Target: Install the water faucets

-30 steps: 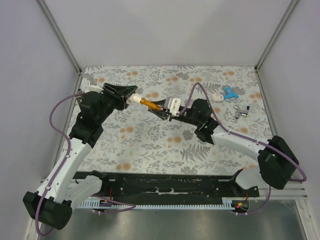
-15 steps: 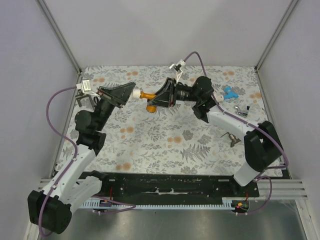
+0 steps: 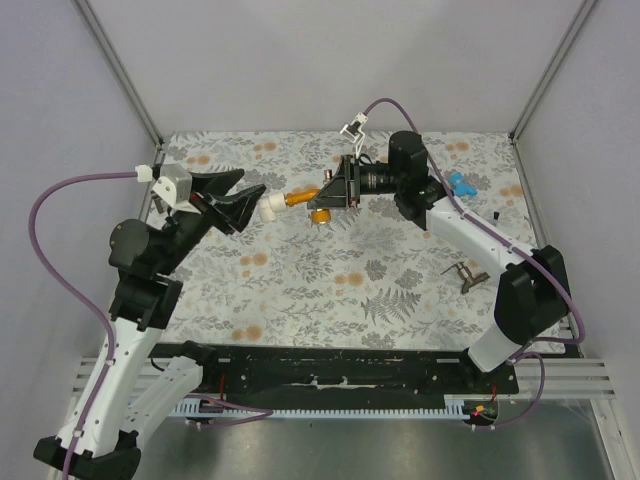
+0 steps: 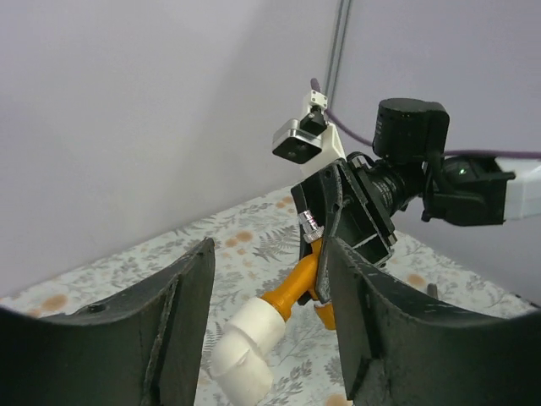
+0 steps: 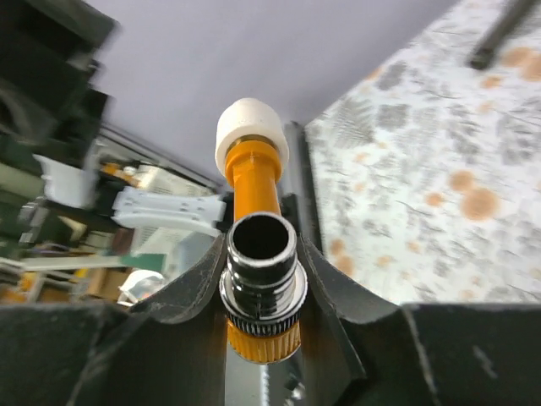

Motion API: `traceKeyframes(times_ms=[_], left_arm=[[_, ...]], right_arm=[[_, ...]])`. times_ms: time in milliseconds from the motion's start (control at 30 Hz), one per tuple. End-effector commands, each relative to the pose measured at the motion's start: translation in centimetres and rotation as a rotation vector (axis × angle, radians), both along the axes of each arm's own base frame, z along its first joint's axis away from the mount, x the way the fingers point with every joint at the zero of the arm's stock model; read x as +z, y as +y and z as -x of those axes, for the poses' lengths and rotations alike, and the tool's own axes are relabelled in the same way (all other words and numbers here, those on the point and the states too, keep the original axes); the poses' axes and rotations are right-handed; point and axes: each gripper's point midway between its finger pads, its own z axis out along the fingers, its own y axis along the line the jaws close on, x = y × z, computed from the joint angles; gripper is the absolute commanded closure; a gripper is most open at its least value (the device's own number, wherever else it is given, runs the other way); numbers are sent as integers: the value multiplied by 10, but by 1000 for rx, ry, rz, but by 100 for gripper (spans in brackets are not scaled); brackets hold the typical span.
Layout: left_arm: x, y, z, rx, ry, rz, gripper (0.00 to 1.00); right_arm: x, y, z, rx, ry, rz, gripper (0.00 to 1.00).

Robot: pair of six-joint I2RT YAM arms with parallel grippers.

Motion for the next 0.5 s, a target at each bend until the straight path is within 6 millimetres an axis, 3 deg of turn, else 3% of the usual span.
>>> traceKeyframes(times_ms=[0, 267, 367, 467], left_arm=[[-15, 9, 12, 25, -37, -314, 38], [-29, 8, 7, 18, -54, -418, 0], [-40, 7, 3, 9, -56, -461, 0], [-52, -8, 12, -105, -120, -522, 0]], right_arm=[[0, -24, 2, -73, -246, 185, 100], [4, -37, 10, -61, -423, 225, 100], [13, -40, 16, -50, -481, 206, 100], [17, -41, 17, -50, -509, 201, 100]])
